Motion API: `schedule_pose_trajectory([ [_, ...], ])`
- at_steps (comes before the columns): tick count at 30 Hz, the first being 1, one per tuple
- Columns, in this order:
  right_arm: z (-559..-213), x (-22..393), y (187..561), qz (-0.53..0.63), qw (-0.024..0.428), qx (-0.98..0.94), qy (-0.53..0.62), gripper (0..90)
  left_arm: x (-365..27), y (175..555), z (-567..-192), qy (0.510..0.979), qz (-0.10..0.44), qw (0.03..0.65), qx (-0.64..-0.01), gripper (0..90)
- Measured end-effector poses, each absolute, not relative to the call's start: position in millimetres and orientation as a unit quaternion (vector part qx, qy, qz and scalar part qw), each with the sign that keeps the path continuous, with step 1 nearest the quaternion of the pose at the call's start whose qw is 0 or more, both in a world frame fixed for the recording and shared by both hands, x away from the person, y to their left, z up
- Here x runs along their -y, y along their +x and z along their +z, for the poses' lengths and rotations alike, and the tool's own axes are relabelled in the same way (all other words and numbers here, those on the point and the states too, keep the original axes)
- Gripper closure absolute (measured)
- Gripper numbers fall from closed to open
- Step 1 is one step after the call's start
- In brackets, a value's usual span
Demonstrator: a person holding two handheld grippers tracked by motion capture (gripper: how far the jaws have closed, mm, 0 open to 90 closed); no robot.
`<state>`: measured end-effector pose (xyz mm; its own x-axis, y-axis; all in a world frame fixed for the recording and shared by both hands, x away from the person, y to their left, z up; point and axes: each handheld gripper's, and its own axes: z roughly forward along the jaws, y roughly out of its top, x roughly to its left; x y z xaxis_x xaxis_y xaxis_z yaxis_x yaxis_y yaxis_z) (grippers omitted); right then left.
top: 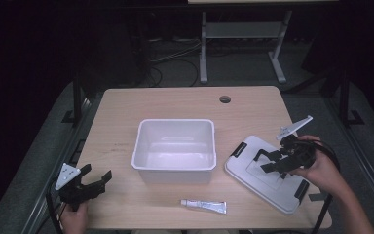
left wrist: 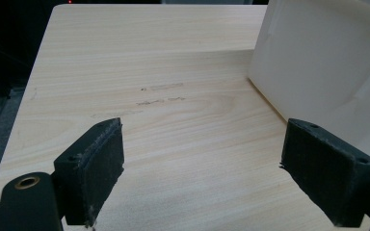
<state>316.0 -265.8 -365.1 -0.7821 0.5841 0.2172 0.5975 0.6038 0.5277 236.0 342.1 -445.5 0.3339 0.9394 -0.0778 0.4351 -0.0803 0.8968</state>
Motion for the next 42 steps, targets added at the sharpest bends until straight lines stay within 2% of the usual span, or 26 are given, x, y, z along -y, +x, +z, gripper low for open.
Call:
schedule_pose_trajectory([
  [25,-389.8,228.6,278.5,-0.309,0.030,0.906,-0.289,35.8,-342.3,235.4,-445.1,0.679,0.280,0.454,-0.505,14.0],
  [42,-400.8,201.5,271.0,-0.312,0.041,0.913,-0.261,33.6,-343.0,234.9,-444.6,0.679,0.282,0.453,-0.504,14.0],
])
